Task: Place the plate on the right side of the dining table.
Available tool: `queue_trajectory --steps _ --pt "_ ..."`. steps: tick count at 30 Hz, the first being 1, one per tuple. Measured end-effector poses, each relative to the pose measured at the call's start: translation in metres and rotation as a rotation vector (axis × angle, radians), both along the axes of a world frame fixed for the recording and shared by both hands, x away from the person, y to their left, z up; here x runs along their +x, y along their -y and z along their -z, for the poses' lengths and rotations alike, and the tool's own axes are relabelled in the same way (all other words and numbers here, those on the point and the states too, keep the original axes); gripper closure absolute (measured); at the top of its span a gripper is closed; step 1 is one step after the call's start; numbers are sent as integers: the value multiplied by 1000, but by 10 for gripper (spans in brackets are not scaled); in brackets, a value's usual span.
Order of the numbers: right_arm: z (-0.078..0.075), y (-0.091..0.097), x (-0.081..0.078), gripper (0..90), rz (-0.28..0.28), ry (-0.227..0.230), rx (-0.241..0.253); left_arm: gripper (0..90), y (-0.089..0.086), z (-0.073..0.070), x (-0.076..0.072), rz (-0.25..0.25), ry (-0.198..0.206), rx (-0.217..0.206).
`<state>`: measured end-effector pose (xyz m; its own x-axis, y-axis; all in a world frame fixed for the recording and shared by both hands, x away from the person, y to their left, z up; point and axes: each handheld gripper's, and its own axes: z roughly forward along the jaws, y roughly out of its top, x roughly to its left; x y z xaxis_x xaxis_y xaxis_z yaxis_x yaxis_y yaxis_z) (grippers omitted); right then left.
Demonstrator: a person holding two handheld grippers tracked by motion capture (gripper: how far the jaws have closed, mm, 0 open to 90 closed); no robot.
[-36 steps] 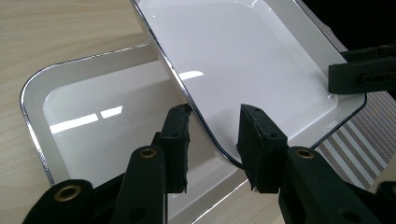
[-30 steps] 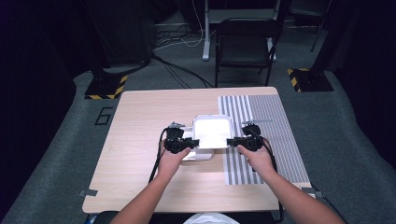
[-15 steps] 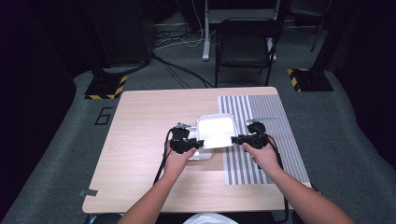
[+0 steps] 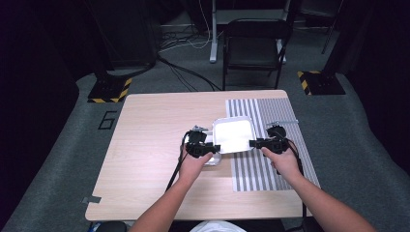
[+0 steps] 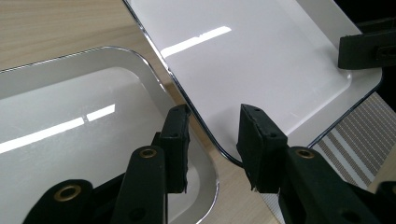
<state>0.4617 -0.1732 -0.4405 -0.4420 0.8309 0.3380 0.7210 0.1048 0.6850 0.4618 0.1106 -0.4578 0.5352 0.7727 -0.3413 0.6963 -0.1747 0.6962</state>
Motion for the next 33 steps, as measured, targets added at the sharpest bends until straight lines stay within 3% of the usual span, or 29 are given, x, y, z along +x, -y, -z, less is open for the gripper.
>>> queue_trajectory --steps 13,33 --pt "4 18 -6 655 27 13 -9 638 20 1 4 33 0 25" --pt "10 47 -8 656 80 31 -24 638 49 3 12 74 -4 17"
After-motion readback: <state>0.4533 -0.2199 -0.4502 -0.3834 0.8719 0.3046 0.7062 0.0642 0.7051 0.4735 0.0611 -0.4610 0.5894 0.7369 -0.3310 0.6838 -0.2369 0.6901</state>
